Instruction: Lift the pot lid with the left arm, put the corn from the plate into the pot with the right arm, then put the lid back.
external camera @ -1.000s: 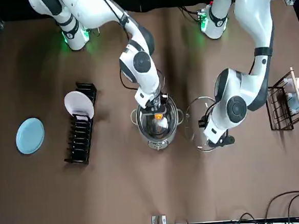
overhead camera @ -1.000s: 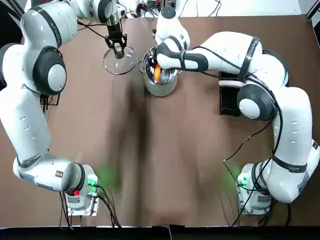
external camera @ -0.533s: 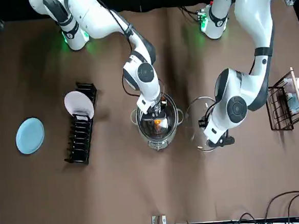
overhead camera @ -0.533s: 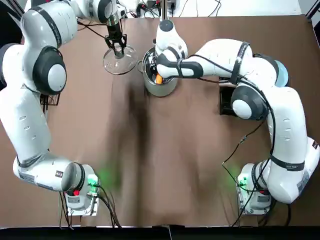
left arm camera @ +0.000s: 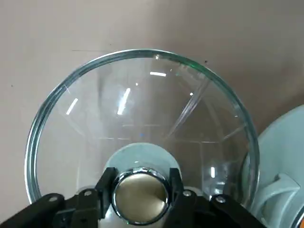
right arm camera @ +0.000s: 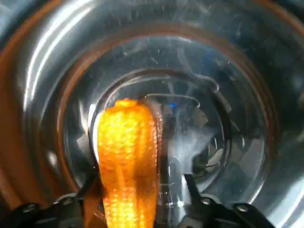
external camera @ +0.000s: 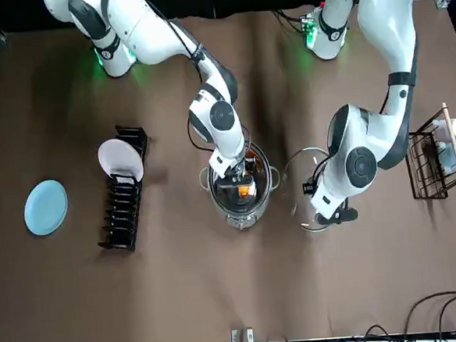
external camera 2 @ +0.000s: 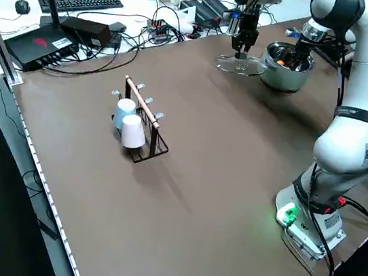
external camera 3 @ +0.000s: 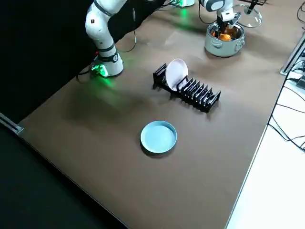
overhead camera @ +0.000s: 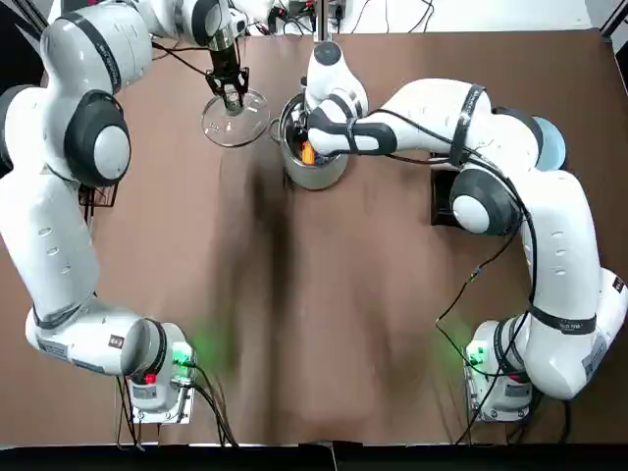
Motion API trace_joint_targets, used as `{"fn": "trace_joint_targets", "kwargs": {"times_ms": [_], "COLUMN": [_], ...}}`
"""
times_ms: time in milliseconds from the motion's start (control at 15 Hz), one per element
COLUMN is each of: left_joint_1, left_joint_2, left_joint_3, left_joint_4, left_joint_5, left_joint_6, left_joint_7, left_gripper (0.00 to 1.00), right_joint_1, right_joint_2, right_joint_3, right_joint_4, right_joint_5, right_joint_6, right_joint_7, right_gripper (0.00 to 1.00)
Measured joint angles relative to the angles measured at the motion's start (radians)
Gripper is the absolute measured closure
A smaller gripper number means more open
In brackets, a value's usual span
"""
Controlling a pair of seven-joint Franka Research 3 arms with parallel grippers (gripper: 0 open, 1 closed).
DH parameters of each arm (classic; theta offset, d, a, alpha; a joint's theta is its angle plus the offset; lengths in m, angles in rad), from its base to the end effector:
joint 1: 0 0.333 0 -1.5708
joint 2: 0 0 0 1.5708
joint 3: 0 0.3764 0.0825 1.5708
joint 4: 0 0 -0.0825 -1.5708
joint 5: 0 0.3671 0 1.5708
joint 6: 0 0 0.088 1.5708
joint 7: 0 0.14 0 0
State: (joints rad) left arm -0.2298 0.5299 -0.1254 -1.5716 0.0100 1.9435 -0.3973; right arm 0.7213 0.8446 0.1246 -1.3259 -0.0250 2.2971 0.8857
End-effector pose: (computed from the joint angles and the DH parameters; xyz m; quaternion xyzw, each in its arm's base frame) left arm 0.6466 -0.2251 0.3516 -0.9963 -0.0249 0.0817 0.0025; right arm 0.5445 0.5739 0.2577 -0.9965 0.0360 -0.0161 0.0732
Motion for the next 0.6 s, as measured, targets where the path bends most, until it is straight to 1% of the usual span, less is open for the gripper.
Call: {"fn": "trace_joint_targets", "kwargs": {"times_ms": [67, 133, 333, 400, 600], "left_joint_1": [0.0, 0.0, 0.0, 0.0, 0.007], "left_joint_2": [0.0, 0.0, 0.0, 0.0, -0.01], "left_joint_3": [0.0, 0.0, 0.0, 0.0, 0.0], "left_joint_4": [0.0, -0.001, -0.001, -0.001, 0.004], "left_joint_5": [0.0, 0.0, 0.0, 0.0, 0.0], "left_joint_6": [0.0, 0.0, 0.0, 0.0, -0.009], "left_joint_7": [0.0, 0.0, 0.0, 0.0, 0.0], "left_gripper": [0.49, 0.49, 0.49, 0.49, 0.49], "right_joint_1": [0.0, -0.001, -0.002, -0.01, -0.077], "right_joint_2": [-0.001, -0.005, -0.039, -0.09, -0.181], "right_joint_3": [-0.003, -0.005, -0.005, -0.008, -0.008], "right_joint_4": [0.006, 0.012, 0.033, 0.044, 0.05], "right_joint_5": [0.0, 0.0, 0.002, 0.002, 0.002], "right_joint_6": [-0.001, -0.001, -0.008, -0.069, -0.187], "right_joint_7": [0.0, 0.0, 0.0, 0.001, -0.021], "right_gripper": [0.18, 0.13, 0.13, 0.13, 0.14]}}
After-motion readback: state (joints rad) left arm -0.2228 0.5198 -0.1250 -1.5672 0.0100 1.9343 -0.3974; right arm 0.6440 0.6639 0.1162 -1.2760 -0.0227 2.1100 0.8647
